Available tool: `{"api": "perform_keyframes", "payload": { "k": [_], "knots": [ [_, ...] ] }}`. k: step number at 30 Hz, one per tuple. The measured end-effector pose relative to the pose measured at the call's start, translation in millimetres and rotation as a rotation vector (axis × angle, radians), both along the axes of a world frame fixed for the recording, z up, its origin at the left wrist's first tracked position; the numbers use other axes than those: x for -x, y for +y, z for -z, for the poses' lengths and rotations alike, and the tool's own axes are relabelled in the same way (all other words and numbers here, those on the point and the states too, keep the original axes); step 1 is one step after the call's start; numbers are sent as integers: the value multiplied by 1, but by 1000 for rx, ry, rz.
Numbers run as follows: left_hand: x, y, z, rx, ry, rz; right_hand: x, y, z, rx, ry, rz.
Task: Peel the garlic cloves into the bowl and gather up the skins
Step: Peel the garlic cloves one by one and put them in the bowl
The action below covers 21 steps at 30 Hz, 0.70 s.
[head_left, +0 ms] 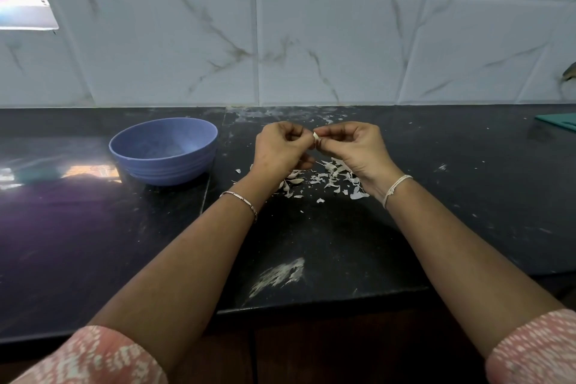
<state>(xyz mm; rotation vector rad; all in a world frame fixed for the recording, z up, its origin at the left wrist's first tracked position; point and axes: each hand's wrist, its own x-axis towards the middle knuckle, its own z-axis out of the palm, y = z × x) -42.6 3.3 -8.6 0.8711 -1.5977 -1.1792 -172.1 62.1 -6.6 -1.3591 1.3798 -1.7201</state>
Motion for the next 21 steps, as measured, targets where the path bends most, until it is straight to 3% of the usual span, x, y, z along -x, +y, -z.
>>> {"api": "perform_keyframes", "payload": {
  "k": [7,13,21],
  "knots": [
    [0,-2,0,-68,44,51,6,0,-5,-71,-365,-204],
    [-2,-4,-2,-44,-32,69,9,0,-7,-80,-420,-260],
    [-2,1,-5,153,35,87,10,2,-7,-109,-454,-246]
  ]
}}
